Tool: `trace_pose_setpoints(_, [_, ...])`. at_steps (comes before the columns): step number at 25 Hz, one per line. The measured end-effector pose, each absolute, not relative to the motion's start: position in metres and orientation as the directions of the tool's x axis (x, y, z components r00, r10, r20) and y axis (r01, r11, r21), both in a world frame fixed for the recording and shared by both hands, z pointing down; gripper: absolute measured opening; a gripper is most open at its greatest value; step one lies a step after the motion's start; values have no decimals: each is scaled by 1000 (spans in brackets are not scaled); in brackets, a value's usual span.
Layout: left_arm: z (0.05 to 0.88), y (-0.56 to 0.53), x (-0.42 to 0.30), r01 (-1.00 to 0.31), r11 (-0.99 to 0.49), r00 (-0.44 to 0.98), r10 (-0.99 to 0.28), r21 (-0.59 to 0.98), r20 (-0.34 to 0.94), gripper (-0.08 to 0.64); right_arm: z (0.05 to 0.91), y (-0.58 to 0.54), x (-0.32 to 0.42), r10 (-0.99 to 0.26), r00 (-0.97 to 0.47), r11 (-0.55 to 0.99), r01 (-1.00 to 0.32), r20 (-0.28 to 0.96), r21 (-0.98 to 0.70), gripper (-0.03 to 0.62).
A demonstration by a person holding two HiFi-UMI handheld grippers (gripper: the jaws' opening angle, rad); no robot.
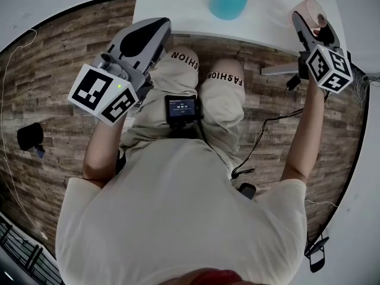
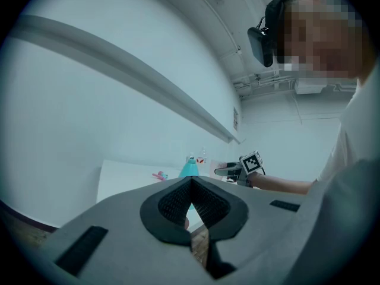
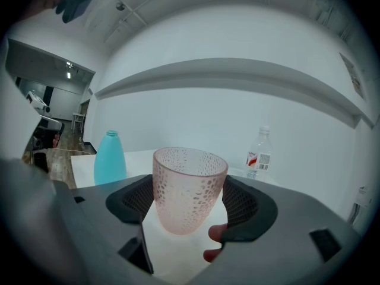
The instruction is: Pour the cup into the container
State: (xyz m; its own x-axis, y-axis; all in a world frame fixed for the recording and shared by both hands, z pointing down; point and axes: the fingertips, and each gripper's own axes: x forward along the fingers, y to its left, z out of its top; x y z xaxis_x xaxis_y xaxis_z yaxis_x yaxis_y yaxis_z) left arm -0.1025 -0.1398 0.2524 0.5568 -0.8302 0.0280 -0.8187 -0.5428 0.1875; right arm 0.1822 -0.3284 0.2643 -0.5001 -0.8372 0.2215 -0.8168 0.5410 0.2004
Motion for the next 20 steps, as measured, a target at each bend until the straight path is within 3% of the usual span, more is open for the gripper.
trace_pose_setpoints(20, [258,-142,-101,-816,-543,560,-827,197,43,11,293,-338,193,-838,-469,528,-826,278,197,368])
